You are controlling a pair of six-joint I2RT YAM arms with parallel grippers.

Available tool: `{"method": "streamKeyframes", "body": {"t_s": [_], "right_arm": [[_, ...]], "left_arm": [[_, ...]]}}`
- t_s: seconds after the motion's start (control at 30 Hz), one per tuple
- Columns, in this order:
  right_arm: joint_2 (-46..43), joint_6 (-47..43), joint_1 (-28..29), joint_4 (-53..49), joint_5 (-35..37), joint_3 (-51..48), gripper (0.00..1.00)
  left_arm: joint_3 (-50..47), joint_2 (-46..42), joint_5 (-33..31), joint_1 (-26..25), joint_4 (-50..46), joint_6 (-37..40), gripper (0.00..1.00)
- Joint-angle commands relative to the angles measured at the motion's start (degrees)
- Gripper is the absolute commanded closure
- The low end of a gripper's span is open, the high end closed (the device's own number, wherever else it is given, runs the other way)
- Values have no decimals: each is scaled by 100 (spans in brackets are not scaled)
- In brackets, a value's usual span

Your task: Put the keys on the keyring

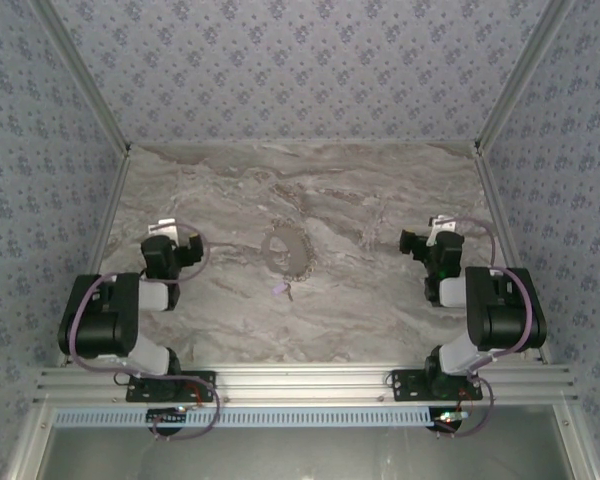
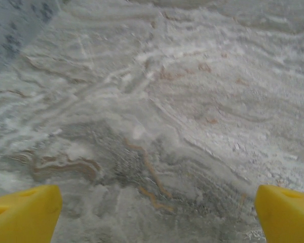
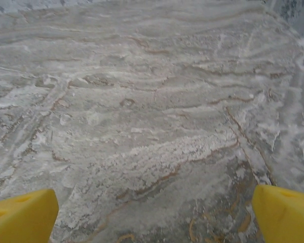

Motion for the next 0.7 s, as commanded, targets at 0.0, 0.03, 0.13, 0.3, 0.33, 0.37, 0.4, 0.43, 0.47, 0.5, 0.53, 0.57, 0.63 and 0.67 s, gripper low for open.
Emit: {"method": "streamKeyframes", "body": {"t_s": [0.0,0.03,0.13,0.3,0.33,0.37,0.4,0.43,0.47,0.5,0.53,0.57,0.63,0.67], "right_arm": [[4,-41,-67,122,-307,159,0],[15,-111,-55,162,-265,160,0],[-6,-159,23,188,11,140,0],[-7,-163,112,225,238,112,0],[-10,-172,108,217,239,120,0],[-7,-184,112,214,246,136,0],[-4,-222,128,189,192,153,0],[12,-218,123,109,83,205,0],[13,-217,131,-25,5,246,0],[31,-218,132,-50,-9,251,0],[36,-208,135,-47,-65,251,0],[20,-208,132,-86,-70,252,0],[10,-206,131,8,-69,210,0],[-7,-212,131,82,-30,181,0]], "left_arm": [[505,101,307,-24,-22,168,2],[520,60,427,24,-130,138,2],[506,79,420,22,-51,143,2],[510,73,428,30,-82,139,2],[510,79,426,30,-81,138,2],[505,74,426,30,-79,136,2],[505,74,422,30,-79,141,2],[510,72,428,30,-78,145,2],[505,72,428,30,-80,138,2],[508,71,427,30,-75,137,2],[508,78,426,30,-78,143,2],[509,76,427,30,-80,141,2],[502,66,422,29,-62,147,2],[495,63,419,30,-55,145,2]]}}
